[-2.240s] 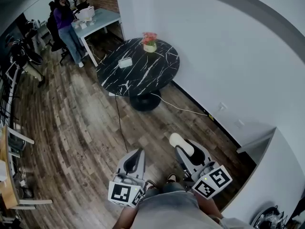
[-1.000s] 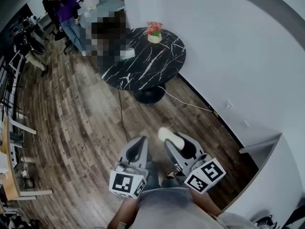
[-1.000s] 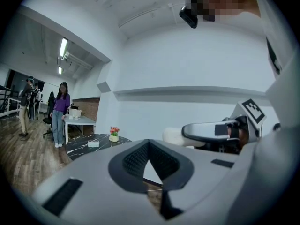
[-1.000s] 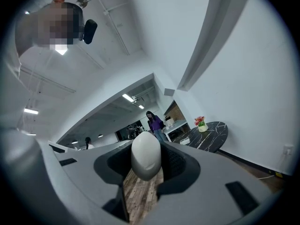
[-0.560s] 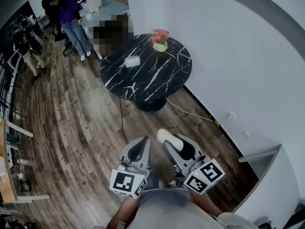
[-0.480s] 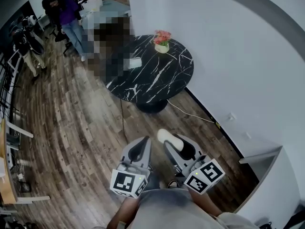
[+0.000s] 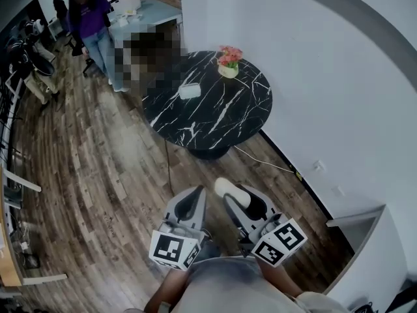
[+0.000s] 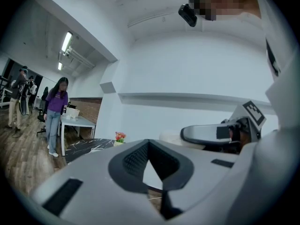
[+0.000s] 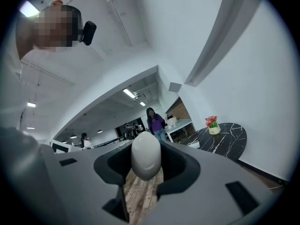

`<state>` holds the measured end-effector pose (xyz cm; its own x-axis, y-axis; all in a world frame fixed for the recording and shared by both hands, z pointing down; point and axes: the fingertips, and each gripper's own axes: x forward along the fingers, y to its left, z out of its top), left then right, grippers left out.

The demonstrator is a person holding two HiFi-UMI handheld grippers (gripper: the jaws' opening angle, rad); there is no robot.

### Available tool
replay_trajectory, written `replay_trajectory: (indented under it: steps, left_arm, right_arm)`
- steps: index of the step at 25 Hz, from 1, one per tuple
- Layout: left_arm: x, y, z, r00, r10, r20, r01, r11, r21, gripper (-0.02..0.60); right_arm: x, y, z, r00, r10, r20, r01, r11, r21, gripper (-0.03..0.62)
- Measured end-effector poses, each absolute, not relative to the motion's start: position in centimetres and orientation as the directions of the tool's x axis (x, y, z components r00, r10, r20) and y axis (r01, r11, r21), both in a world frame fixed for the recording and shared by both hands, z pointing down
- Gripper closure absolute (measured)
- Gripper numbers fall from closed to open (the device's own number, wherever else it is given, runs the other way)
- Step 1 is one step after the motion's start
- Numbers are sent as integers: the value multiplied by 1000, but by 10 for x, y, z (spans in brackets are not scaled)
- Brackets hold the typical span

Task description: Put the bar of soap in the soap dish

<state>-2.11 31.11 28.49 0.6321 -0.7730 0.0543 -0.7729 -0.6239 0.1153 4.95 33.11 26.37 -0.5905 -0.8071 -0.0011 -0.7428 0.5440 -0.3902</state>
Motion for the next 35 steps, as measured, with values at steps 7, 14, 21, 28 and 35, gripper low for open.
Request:
replay_trajectory:
  steps: [7,14,21,28,35]
  left_arm:
    - [-42,297,289,633,-772,53,-771,-623,129,580]
    - [-47,281,293,639,-766,61,-766,-628,136,580]
    - [-45,247,293,621,-781,72,-783,-614,97,580]
    - [-30,198,297,611,-787,83,-790,-602,114,580]
    - [-8,142,303,601,-793,101,-798,-589,126,580]
  right_arm:
    - [35,317,267,-579,-815,11,-753,530,-389,436]
    - [27,297,267,-584,-812,8,-748,535,-392,436]
    - [30,261,266,-595,-804,-6,-736,548,-397,436]
    - [45,210,272,-609,-793,5,-727,556,-402,436]
    - [64,153,278,-626,-779,20,-714,563,-418,436]
